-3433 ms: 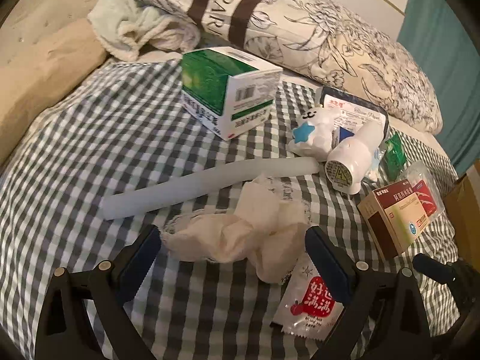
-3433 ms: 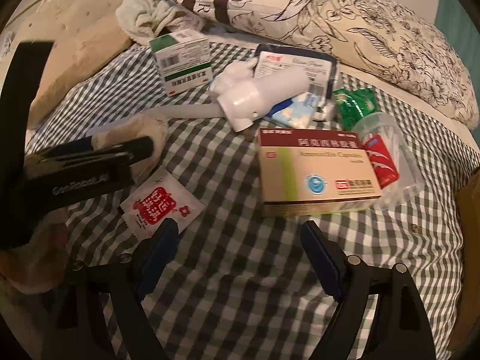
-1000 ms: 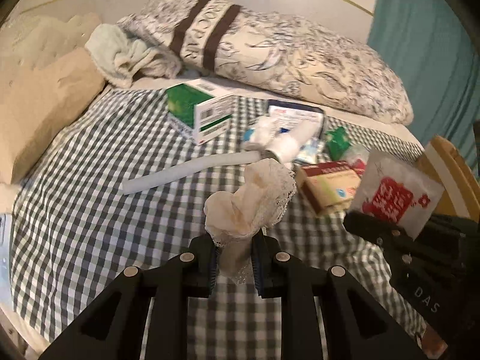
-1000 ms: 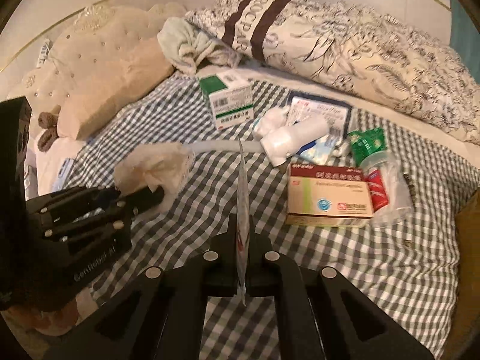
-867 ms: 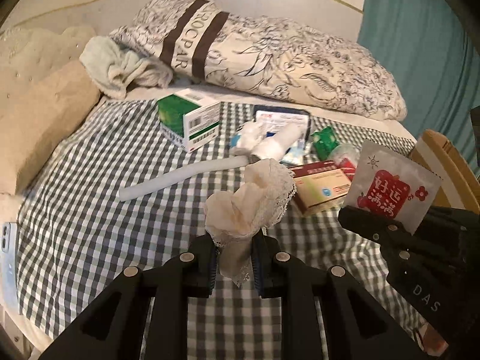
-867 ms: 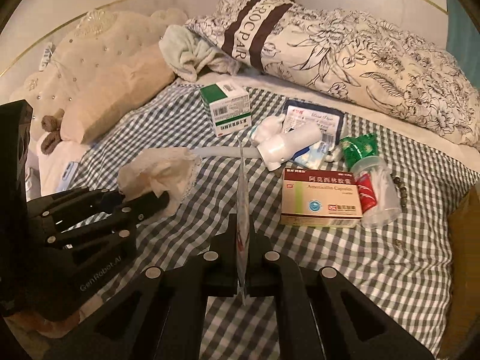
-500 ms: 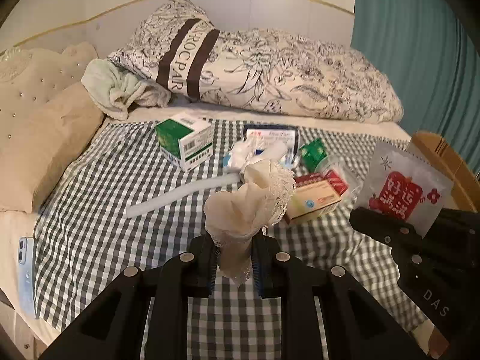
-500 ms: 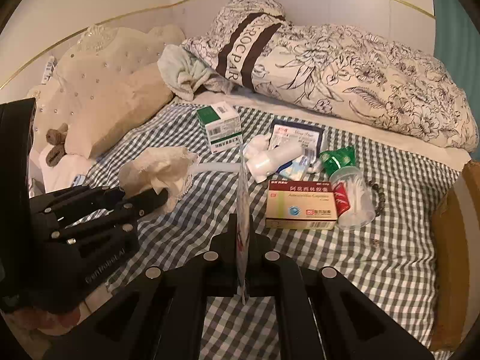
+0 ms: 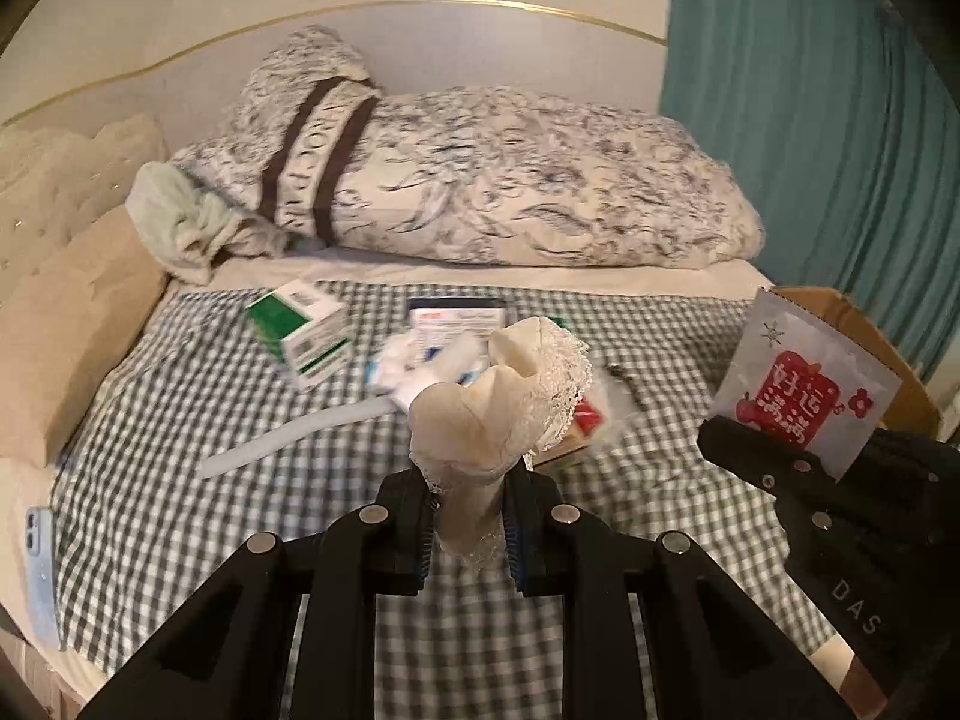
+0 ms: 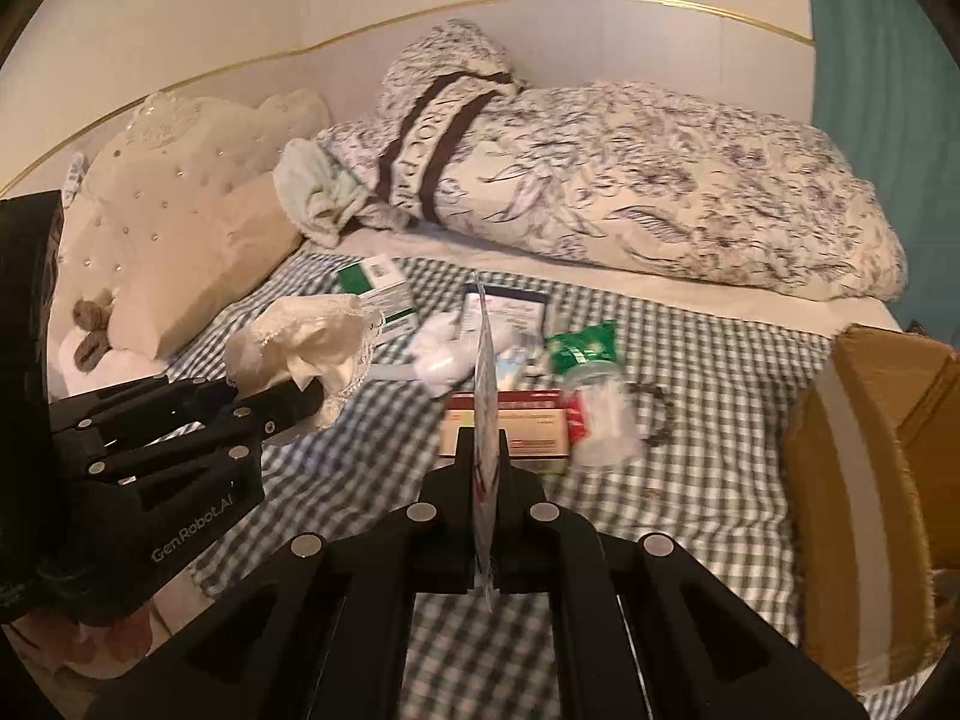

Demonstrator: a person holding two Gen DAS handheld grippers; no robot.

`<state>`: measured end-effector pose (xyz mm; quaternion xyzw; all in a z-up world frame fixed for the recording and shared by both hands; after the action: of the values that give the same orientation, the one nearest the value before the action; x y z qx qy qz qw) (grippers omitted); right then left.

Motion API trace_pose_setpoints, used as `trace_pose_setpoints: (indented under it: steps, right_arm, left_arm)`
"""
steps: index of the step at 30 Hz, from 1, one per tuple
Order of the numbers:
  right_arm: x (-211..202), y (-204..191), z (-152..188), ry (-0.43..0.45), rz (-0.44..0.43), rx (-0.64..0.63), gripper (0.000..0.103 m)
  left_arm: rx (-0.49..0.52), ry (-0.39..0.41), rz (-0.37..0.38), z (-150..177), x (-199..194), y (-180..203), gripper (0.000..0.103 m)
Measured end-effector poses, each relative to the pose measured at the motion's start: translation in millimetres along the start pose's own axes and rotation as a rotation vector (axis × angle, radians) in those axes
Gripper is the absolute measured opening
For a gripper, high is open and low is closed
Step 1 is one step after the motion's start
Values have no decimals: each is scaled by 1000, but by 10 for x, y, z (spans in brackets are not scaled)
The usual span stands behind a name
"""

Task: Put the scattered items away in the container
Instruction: 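Carry the tissue and packet over the cardboard box, then open both tools to drop the tissue and packet into the box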

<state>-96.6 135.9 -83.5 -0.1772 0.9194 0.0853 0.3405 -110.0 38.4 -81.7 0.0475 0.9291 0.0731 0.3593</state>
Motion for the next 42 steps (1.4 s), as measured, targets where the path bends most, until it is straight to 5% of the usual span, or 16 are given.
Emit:
trace_pose_setpoints:
  steps: [16, 29, 38, 40, 42]
  right_arm:
    - [-610, 1375, 192, 27, 188, 150, 3]
    - [-1061, 2621, 794, -24, 391, 311, 3]
    - [-1074, 2986, 1004, -48, 434, 357, 3]
    - [-1084, 3037, 1007, -43, 444, 361, 3]
    - [-1106, 3106, 1015, -28, 455, 374, 5]
  left_arm:
    - [115, -31, 151, -134, 118, 1444, 19]
    - [322, -83, 320, 33, 137, 2879, 19]
    - [445, -95, 388, 98, 315, 3630, 19]
    - [464, -114, 390, 99, 371, 3702, 28]
    - [472, -113, 380, 85, 420, 3738, 70]
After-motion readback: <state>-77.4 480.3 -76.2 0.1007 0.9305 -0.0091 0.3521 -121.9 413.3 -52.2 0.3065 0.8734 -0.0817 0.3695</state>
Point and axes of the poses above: each gripper's, at about its wrist camera, not at the fingertips, and x roughly the way its jaws point, y to its right, z to its underside, the point moved 10 cm from there along x, roughly the way its jaws point, and after that the axes turned 8 degrees about -x, right-handed, at the moved point
